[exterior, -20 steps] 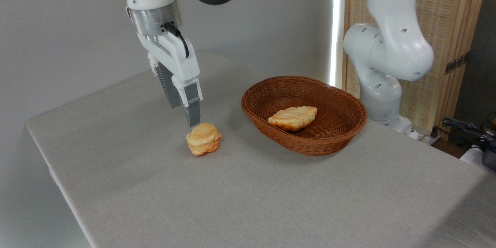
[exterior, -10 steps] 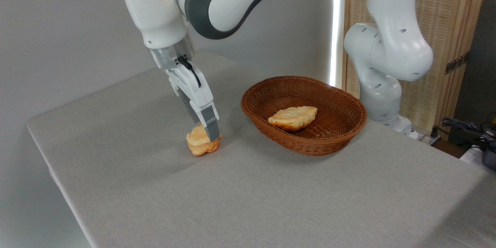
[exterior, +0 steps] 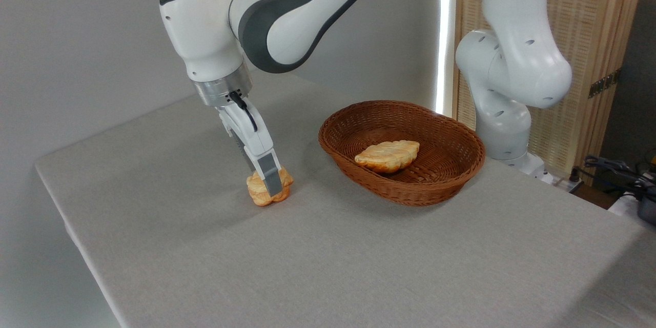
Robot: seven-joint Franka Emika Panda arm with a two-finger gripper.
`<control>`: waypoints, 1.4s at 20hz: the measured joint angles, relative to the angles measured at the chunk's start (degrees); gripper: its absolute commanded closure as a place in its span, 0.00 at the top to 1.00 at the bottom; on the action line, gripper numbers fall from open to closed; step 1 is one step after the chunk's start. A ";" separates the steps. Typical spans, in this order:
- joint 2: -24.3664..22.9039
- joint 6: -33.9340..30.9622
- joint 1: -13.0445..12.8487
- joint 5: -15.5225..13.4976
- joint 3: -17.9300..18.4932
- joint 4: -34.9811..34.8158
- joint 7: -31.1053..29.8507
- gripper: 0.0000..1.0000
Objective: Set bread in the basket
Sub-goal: 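Lower the open gripper down around the round bread roll, then close the gripper on the bread roll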
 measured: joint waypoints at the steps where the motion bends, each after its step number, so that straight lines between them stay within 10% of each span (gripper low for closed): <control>1: 0.11 0.01 -0.08 -0.21 0.00 0.00 0.00 1.00; 8: 0.92 0.01 -0.79 -0.31 -0.01 0.00 0.00 1.00; 13: 1.43 0.01 -0.85 -0.31 -0.01 0.00 0.01 0.50; 28: 1.53 0.01 -0.89 -0.31 -0.02 0.01 0.02 0.52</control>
